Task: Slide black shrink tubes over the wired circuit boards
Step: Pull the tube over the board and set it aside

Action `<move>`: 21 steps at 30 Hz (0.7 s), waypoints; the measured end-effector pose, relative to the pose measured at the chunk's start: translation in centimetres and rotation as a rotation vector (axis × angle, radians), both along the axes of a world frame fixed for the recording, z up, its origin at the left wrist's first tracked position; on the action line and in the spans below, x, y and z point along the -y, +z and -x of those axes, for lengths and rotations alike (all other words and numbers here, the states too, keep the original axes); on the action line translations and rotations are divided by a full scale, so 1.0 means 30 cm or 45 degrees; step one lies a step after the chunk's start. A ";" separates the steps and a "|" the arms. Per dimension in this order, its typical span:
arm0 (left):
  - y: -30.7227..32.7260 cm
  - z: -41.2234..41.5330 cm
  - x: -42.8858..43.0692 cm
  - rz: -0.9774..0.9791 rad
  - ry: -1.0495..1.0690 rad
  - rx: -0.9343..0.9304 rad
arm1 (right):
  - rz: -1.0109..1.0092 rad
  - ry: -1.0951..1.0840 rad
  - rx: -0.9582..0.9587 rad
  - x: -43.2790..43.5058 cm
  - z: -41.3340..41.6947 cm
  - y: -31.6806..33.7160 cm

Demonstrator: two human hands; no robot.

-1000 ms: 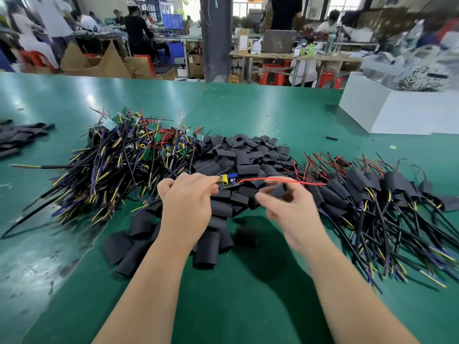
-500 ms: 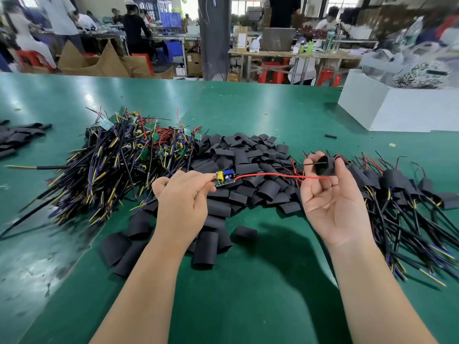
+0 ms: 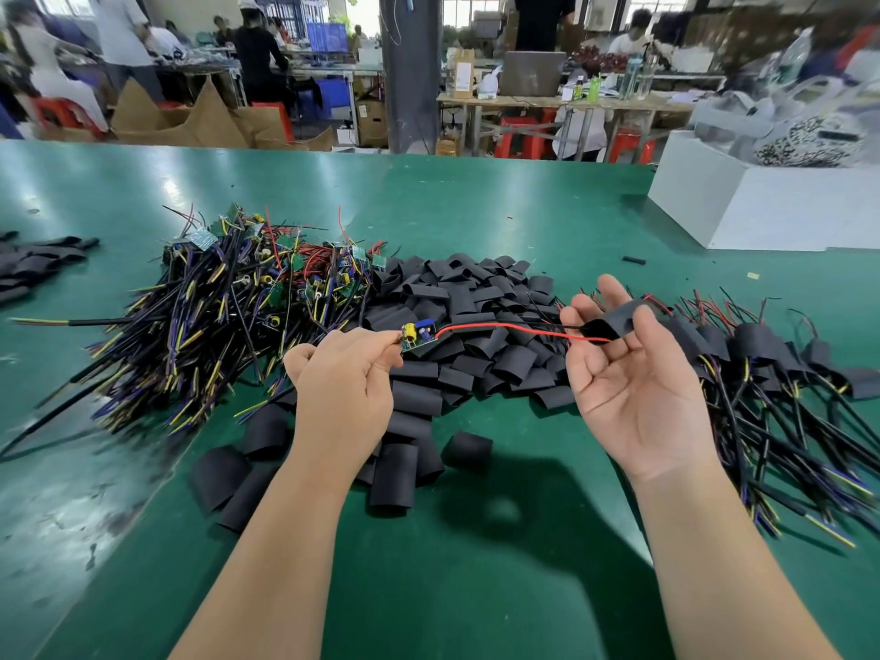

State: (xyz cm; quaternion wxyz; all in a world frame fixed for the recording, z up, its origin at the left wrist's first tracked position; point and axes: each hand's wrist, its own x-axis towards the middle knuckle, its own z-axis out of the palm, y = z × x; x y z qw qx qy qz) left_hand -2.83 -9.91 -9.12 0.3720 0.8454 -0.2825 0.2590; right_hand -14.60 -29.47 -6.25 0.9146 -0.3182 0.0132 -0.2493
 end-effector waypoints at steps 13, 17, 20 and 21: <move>-0.007 0.029 0.032 -0.127 -0.019 -0.025 | 0.217 -0.078 -0.177 -0.044 -0.044 -0.038; -0.012 0.071 0.075 -0.191 -0.038 0.056 | 0.298 -0.048 -0.270 -0.108 -0.077 -0.070; -0.013 0.084 0.085 -0.190 -0.044 0.111 | 0.322 -0.033 -0.292 -0.121 -0.087 -0.080; -0.011 0.086 0.084 -0.189 -0.042 0.122 | 0.333 -0.037 -0.294 -0.119 -0.087 -0.081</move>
